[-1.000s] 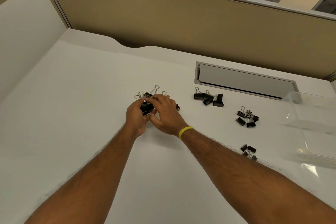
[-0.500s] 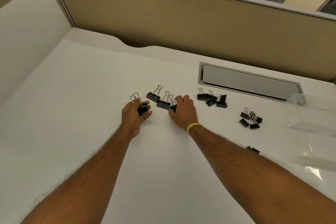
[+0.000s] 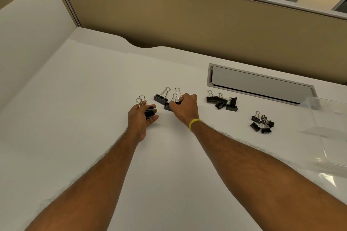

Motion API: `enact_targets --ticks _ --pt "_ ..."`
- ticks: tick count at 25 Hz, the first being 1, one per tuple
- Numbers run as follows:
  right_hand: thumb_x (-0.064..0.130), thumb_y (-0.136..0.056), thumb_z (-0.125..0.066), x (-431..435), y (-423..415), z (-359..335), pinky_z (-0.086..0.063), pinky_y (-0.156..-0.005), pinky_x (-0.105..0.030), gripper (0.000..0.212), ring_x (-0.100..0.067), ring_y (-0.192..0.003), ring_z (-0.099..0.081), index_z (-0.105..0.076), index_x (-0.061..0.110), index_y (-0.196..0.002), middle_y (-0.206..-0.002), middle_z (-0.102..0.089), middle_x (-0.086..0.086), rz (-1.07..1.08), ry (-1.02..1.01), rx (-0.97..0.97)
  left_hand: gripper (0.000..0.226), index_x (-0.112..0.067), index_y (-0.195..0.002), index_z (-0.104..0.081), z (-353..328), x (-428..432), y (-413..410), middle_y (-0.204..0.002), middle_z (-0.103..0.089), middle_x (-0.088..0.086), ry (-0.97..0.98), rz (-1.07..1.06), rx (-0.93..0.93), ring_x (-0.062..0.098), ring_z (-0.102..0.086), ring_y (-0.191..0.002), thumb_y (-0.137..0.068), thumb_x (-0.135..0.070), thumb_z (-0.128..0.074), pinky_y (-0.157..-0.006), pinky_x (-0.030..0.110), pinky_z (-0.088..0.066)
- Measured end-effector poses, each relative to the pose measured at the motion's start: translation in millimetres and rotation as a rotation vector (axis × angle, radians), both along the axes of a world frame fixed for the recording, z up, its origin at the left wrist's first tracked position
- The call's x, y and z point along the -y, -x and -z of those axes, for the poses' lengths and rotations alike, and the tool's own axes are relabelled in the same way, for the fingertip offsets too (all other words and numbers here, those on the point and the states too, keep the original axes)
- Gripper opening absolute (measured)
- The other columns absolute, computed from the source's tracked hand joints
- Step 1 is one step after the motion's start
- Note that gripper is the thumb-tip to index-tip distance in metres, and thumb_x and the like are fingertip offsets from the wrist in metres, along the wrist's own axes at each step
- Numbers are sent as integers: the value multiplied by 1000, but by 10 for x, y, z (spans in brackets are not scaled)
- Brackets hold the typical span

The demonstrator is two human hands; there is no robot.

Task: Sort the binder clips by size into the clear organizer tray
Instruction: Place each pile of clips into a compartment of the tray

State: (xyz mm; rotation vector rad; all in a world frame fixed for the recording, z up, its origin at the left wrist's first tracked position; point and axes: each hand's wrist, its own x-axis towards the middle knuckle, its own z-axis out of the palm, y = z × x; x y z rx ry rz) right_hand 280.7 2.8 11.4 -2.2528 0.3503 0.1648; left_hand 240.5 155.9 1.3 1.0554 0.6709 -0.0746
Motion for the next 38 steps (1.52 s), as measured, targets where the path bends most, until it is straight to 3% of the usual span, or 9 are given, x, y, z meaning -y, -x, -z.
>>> enact_targets --ticks 5,8,14,17,22,27,30,33,38 --pt "53 -70 -77 -162 -55 16 -49 -67 -32 62 -23 -75 -55 -52 6 -101 -111 -36 -7 -78 149 -5 19 -9 -114 -56 4 -52 -8 -100 -71 13 -13 -15 -3 27 -67 -91 -97 -9 -49 -64 33 -58" --pt "56 -68 -79 -198 -86 62 -52 -72 -34 71 -26 -83 -58 -53 5 -109 -117 -35 -10 -114 210 -60 17 -9 -112 -57 14 -65 -12 -99 -71 12 -18 -12 -4 27 -67 -91 -96 -8 -50 -64 33 -58" --pt "42 -76 -69 -155 -74 106 -53 -73 -36 46 -30 -85 -61 -56 7 -103 -118 -44 -13 -93 231 -102 18 -9 -113 -56 35 -84 -8 -97 -70 11 -23 -4 0 26 -66 -89 -97 -8 -49 -63 33 -58" --pt "44 -75 -63 -113 -61 130 -50 -80 -37 49 -32 -99 -57 -57 9 -109 -111 -54 -12 -71 223 -100 16 -10 -112 -56 46 -73 -7 -102 -70 14 -28 -3 -8 27 -66 -91 -97 -9 -49 -66 34 -58" --pt "42 -70 -68 -75 -52 103 -46 -65 -36 40 -24 -76 -54 -44 16 -89 -86 -54 -1 31 -130 -25 18 -9 -113 -57 46 -52 -11 -100 -70 14 -25 1 -9 27 -66 -90 -96 -8 -51 -66 35 -57" --pt "28 -82 -66 -119 23 -1 -43 -59 -26 44 -15 -70 -50 -39 16 -113 -82 -50 1 113 -509 -103 18 -8 -113 -57 11 -4 -19 -97 -71 13 -36 6 -16 26 -67 -90 -96 -7 -50 -64 33 -58" --pt "34 -76 -60 -178 79 -78 -42 -55 -25 48 -14 -69 -51 -41 18 -117 -88 -55 -3 94 -680 -131 18 -5 -113 -58 -29 38 -45 -97 -70 13 -27 42 -1 26 -67 -91 -96 -7 -51 -64 33 -58" --pt "36 -78 -56 -240 182 -138 -43 -58 -24 43 -12 -74 -56 -46 20 -116 -90 -59 1 -35 -664 -80 17 -4 -105 -64 -125 126 -19 -95 -71 14 -6 105 39 25 -68 -91 -93 -5 -52 -68 33 -58" --pt "26 -85 -65 -328 280 -181 -51 -78 -26 18 -12 -89 -62 -62 19 -100 -97 -64 0 -227 -420 48 29 -9 -106 -70 -180 210 53 -97 -74 8 99 140 54 22 -70 -93 -96 -21 -46 -72 37 -56"
